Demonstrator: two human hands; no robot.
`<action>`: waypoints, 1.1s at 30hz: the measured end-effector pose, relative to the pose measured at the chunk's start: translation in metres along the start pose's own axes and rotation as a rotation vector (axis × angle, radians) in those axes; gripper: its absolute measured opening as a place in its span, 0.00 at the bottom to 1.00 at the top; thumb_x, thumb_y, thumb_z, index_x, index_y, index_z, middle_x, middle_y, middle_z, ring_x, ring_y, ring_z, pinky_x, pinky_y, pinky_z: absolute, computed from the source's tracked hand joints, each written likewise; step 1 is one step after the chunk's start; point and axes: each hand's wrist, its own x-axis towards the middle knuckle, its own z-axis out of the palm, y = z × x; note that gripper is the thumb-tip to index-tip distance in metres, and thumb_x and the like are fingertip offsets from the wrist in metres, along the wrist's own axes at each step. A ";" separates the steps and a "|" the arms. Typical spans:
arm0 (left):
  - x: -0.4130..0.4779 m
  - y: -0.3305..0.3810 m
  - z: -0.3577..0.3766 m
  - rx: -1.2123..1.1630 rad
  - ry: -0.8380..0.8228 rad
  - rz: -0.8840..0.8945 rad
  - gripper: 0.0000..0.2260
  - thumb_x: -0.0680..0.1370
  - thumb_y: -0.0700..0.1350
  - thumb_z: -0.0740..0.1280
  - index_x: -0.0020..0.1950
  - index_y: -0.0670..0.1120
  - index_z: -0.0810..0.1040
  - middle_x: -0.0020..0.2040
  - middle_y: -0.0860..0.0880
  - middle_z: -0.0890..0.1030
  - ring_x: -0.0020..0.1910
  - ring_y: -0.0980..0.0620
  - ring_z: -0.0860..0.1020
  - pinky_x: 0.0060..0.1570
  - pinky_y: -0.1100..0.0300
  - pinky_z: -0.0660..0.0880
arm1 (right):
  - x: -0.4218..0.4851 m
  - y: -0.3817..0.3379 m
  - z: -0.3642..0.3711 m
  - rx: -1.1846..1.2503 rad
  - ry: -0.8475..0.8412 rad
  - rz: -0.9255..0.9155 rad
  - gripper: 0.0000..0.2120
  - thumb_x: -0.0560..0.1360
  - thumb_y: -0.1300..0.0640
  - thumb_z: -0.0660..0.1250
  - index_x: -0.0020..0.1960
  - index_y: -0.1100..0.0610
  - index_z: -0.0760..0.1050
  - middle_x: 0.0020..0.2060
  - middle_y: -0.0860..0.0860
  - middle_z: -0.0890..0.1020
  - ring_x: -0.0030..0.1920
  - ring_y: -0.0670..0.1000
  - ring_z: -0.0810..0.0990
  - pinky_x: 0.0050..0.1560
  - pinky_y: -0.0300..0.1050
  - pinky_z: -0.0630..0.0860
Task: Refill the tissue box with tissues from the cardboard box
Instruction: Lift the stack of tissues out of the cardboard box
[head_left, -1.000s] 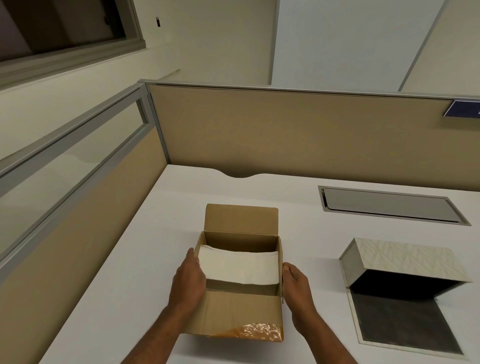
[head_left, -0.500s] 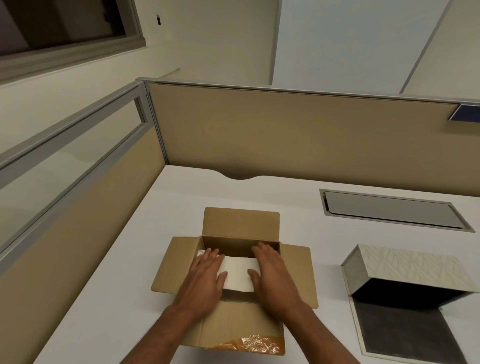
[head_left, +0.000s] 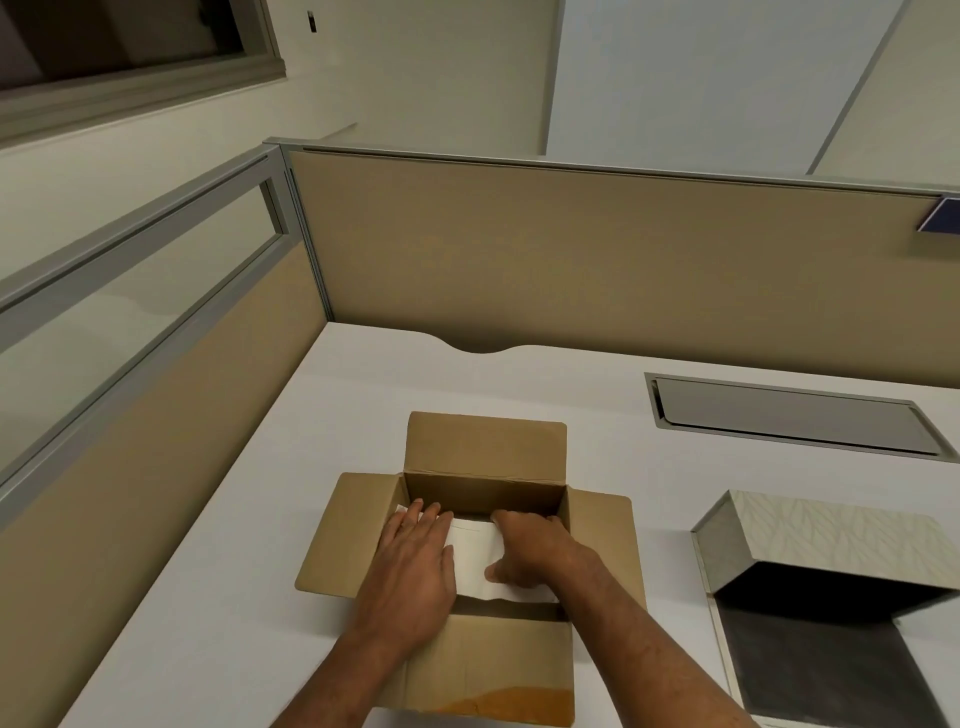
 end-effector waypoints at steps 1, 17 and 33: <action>0.000 0.000 0.000 -0.001 0.022 0.002 0.27 0.78 0.56 0.48 0.76 0.51 0.63 0.78 0.50 0.64 0.78 0.49 0.58 0.71 0.59 0.44 | 0.003 -0.001 -0.002 0.014 -0.032 0.016 0.29 0.76 0.51 0.72 0.73 0.54 0.65 0.71 0.53 0.73 0.70 0.58 0.71 0.76 0.57 0.61; 0.001 -0.004 0.008 0.134 0.079 0.031 0.18 0.75 0.48 0.62 0.62 0.45 0.82 0.61 0.46 0.83 0.63 0.45 0.79 0.66 0.49 0.65 | 0.024 -0.004 -0.012 0.103 -0.238 0.149 0.38 0.69 0.49 0.78 0.73 0.57 0.67 0.69 0.54 0.74 0.67 0.58 0.74 0.66 0.52 0.73; 0.004 -0.010 0.013 0.145 0.127 0.069 0.24 0.77 0.52 0.52 0.60 0.45 0.83 0.58 0.46 0.85 0.60 0.47 0.81 0.64 0.44 0.71 | 0.027 0.000 -0.014 0.125 -0.285 0.117 0.43 0.67 0.48 0.80 0.75 0.55 0.64 0.72 0.53 0.70 0.70 0.58 0.71 0.68 0.54 0.72</action>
